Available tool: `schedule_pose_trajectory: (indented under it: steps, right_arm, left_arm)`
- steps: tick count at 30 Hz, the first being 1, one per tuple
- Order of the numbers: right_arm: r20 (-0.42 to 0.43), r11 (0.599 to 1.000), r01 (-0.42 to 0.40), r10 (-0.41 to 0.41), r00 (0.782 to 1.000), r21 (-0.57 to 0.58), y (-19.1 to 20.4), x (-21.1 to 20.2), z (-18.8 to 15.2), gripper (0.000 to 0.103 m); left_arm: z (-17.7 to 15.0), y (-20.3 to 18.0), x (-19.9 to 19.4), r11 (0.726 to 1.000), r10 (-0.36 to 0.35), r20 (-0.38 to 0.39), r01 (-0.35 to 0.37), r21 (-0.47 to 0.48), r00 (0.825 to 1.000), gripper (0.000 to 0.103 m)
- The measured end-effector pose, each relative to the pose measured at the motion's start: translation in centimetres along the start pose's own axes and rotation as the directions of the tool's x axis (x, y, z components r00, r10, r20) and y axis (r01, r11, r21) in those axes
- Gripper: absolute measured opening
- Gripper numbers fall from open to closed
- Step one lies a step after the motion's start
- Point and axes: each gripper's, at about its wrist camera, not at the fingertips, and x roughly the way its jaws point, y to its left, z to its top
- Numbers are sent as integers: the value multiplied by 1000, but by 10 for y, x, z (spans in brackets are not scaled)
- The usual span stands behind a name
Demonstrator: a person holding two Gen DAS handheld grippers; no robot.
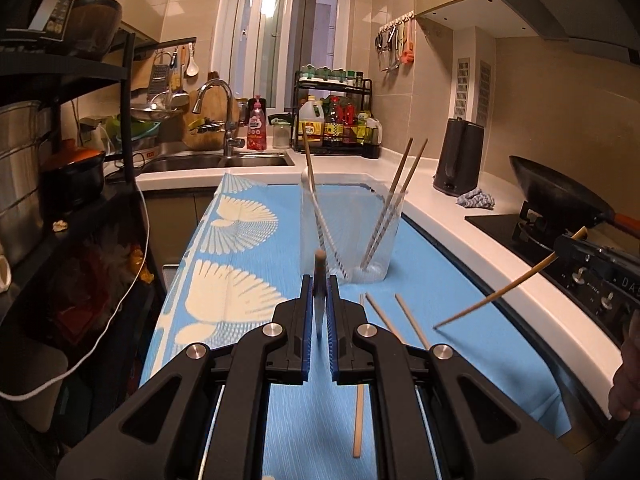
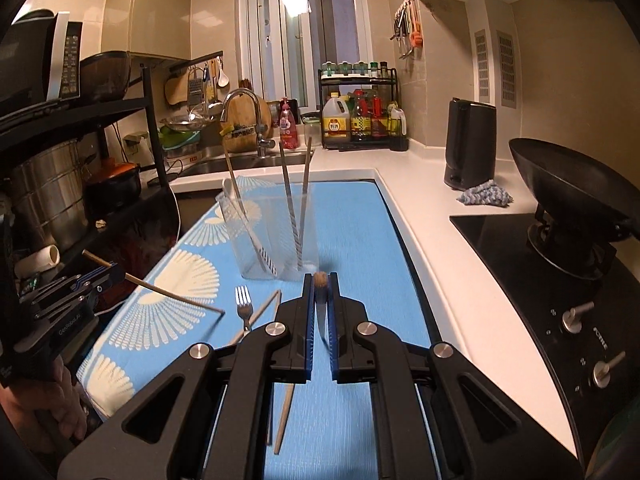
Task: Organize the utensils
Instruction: 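Lift the held chopsticks with both tools toward the clear container, then lower the chopsticks into the container and open both tools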
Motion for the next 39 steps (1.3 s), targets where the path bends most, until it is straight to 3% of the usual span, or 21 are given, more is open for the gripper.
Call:
schedule_pose_trajectory:
  steps: [7, 17, 25, 31, 35, 39]
  right_arm:
    - [4, 1000, -26, 26, 1000, -1, 2, 10, 27, 6]
    - [12, 995, -86, 87, 996, -39, 20, 23, 70, 6]
    - [94, 986, -125, 135, 986, -113, 55, 30, 142, 6]
    - [155, 984, -135, 153, 976, -121, 66, 46, 197, 6]
    - [168, 987, -108, 128, 977, -122, 68, 70, 215, 6]
    - [151, 990, -88, 104, 983, -107, 63, 102, 214, 6]
  left_arm:
    - [46, 2, 13, 999, -34, -47, 34, -7, 998, 7]
    - [85, 11, 35, 996, -78, -114, 72, -49, 990, 7]
    - [151, 14, 50, 995, -89, -62, 87, -40, 994, 7]
    - [208, 9, 65, 994, -104, 25, 104, -15, 994, 7]
    - [225, 4, 87, 993, -117, 67, 117, 0, 991, 6]
    - [219, -3, 126, 991, -130, 22, 130, 25, 991, 7]
